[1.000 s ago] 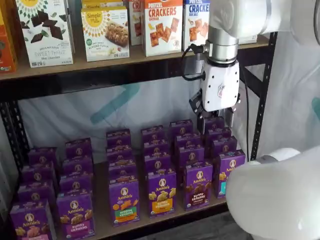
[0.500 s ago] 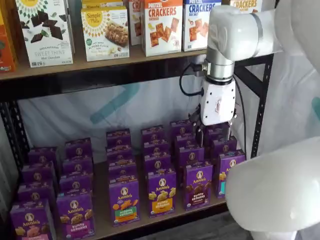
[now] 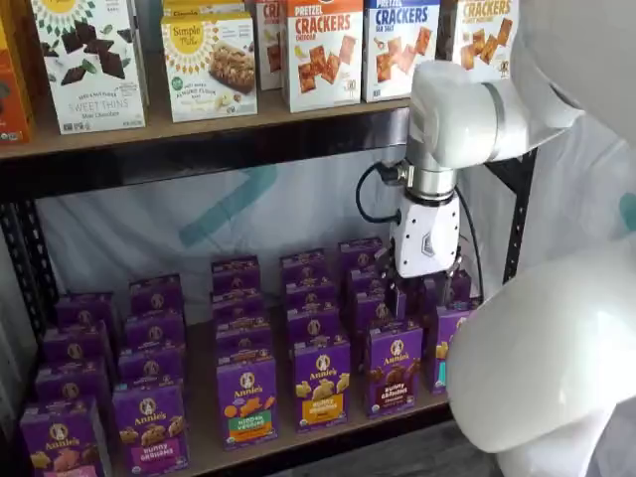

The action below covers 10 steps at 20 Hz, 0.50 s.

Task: Pick up the purple box with a brown patch in the center, on the bottom shelf, the fifth box from the left

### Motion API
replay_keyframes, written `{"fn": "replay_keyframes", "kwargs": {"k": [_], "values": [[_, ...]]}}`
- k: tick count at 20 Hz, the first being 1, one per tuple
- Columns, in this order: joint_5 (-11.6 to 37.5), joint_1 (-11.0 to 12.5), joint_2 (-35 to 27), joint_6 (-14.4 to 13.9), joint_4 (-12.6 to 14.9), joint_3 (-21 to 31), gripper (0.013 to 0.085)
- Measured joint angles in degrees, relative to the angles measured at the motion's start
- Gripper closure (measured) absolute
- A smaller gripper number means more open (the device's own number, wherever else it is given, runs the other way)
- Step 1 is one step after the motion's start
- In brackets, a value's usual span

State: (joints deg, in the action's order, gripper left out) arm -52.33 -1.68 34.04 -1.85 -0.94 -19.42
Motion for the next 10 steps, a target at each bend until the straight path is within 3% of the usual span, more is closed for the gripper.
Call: {"fn": "replay_keyframes", "kwargs": {"k": [10], "values": [[15.3, 1.7, -17.7, 1.8, 0.2, -0.4, 0.0130]]}}
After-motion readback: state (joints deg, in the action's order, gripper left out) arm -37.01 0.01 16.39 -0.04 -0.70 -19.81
